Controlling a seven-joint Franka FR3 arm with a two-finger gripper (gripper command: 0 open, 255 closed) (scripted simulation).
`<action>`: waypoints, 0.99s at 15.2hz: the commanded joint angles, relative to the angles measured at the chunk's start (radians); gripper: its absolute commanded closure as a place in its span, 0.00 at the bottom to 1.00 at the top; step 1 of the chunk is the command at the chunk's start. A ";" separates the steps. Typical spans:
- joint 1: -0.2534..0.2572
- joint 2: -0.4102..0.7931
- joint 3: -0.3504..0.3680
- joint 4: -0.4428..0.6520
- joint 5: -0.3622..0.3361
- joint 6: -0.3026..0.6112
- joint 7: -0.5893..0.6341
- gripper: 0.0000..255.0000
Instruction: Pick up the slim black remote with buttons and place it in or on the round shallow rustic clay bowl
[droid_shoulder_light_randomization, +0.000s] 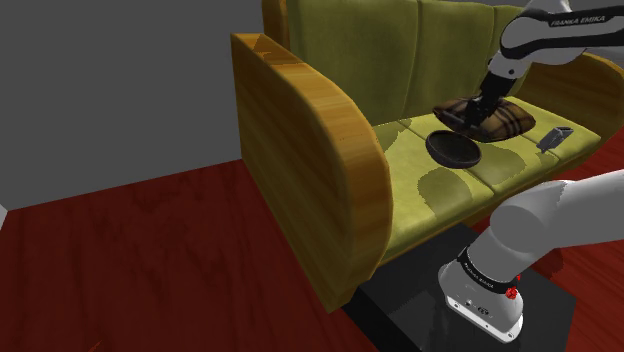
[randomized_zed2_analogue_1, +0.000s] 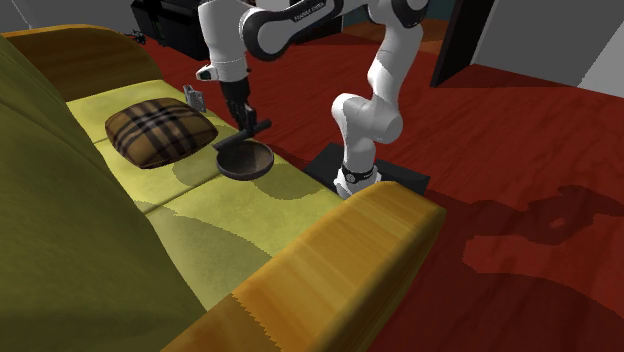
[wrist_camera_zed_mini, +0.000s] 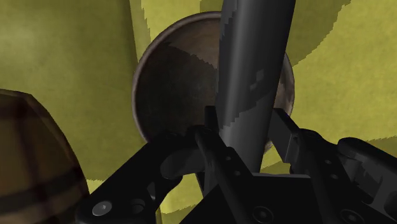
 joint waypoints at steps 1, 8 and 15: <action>0.002 0.052 -0.043 0.044 -0.002 0.011 -0.047 1.00; 0.001 0.076 -0.067 -0.032 -0.010 0.111 -0.052 1.00; 0.002 0.099 -0.085 -0.075 -0.013 0.176 -0.058 1.00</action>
